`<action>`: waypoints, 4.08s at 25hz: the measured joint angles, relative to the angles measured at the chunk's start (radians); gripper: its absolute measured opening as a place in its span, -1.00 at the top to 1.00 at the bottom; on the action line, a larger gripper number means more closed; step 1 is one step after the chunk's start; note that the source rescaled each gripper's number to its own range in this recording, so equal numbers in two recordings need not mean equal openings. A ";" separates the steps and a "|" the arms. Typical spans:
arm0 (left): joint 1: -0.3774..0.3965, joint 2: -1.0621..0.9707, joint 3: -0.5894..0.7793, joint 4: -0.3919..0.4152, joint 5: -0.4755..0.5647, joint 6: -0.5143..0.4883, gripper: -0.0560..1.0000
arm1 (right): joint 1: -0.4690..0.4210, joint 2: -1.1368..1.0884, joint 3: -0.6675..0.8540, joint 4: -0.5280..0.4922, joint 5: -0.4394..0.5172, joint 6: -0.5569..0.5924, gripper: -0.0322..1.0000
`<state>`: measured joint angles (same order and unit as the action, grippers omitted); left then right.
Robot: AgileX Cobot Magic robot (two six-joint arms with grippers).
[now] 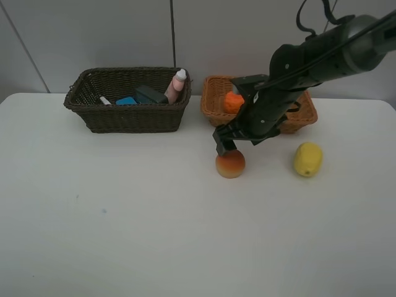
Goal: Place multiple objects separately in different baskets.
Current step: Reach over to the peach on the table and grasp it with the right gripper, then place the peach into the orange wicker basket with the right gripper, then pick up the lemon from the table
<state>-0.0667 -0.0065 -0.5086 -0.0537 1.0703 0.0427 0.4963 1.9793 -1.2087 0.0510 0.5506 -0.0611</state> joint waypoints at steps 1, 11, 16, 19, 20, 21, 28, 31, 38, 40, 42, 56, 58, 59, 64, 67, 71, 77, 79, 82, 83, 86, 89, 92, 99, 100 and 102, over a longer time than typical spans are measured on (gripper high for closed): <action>0.000 0.000 0.000 0.000 0.000 0.000 -0.99 | 0.000 0.001 0.000 0.013 -0.014 0.000 -1.00; 0.000 0.000 0.000 0.000 0.000 0.000 -0.99 | 0.000 0.006 0.000 0.074 -0.032 -0.001 -1.00; 0.000 0.000 0.000 0.000 0.000 0.000 -0.99 | 0.001 0.052 0.000 0.076 -0.036 -0.004 -1.00; 0.000 0.000 0.000 0.000 0.000 0.000 -0.99 | 0.001 0.070 0.000 0.076 -0.043 -0.010 -1.00; 0.000 0.000 0.000 0.000 0.000 0.000 -0.99 | 0.001 0.071 0.000 0.076 -0.044 -0.011 -1.00; 0.000 0.000 0.000 0.000 0.000 0.000 -0.99 | 0.001 0.071 0.000 0.081 -0.044 -0.011 -1.00; 0.000 0.000 0.000 0.000 0.000 0.000 -0.99 | 0.001 0.091 0.000 0.142 -0.050 -0.047 -1.00; 0.000 0.000 0.000 0.000 0.000 0.000 -0.99 | 0.001 0.117 0.000 0.148 -0.050 -0.052 -1.00; 0.000 0.000 0.000 0.000 0.000 0.000 -0.99 | 0.001 0.123 -0.002 0.145 -0.052 -0.057 -1.00; 0.000 0.000 0.000 0.000 0.000 0.000 -0.99 | 0.001 0.123 -0.004 0.145 -0.047 -0.057 -1.00; 0.000 0.000 0.000 0.000 0.000 0.000 -0.99 | 0.001 0.123 -0.005 0.145 -0.039 -0.057 -1.00; 0.000 0.000 0.000 0.000 0.000 0.000 -0.99 | 0.001 0.125 -0.008 0.124 0.010 -0.057 -0.05; 0.000 0.000 0.000 0.000 0.000 0.000 -0.99 | 0.001 0.122 -0.008 0.124 0.015 -0.057 -0.05; 0.000 0.000 0.000 0.000 0.000 0.000 -0.99 | 0.001 0.118 -0.008 0.120 0.024 -0.057 -0.05; 0.000 0.000 0.000 0.000 0.000 0.000 -0.99 | 0.001 0.033 0.000 0.094 0.079 -0.057 -0.05; 0.000 0.000 0.000 0.000 0.000 0.000 -0.99 | -0.010 -0.068 -0.025 0.053 0.083 -0.055 -0.05; 0.000 0.000 0.000 0.000 0.000 0.000 -0.99 | -0.088 -0.144 -0.111 0.031 0.083 -0.052 -0.05; 0.000 0.000 0.000 0.000 0.000 0.000 -0.99 | -0.285 -0.045 -0.249 0.051 0.039 -0.048 -0.05; 0.000 0.000 0.000 0.000 0.000 0.000 -0.99 | -0.331 0.017 -0.284 0.076 0.024 -0.039 -0.05; 0.000 0.000 0.000 0.000 0.000 0.000 -0.99 | -0.362 0.083 -0.308 0.077 0.023 -0.029 -0.18; 0.000 0.000 0.000 0.000 0.000 0.000 -0.99 | -0.366 0.092 -0.310 0.067 0.023 -0.022 -0.40; 0.000 0.000 0.000 0.000 0.000 0.000 -0.99 | -0.370 0.097 -0.314 0.033 0.023 0.002 -0.86; 0.000 0.000 0.000 0.000 0.000 0.000 -0.99 | -0.372 0.087 -0.317 0.006 0.040 0.022 -0.96; 0.000 0.000 0.000 0.000 0.000 0.000 -0.99 | -0.372 0.058 -0.317 0.003 0.112 0.027 -0.97; 0.000 0.000 0.000 0.000 0.000 0.000 -0.99 | -0.361 -0.023 -0.320 0.005 0.395 0.069 -1.00; 0.000 0.000 0.000 0.000 0.000 0.000 -0.99 | -0.361 -0.027 -0.322 0.005 0.449 0.074 -1.00; 0.000 0.000 0.000 0.000 0.000 0.000 -0.99 | -0.361 -0.028 -0.322 -0.001 0.563 0.080 -1.00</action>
<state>-0.0667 -0.0065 -0.5086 -0.0537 1.0703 0.0427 0.1356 1.9516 -1.5304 0.0502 1.1139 0.0192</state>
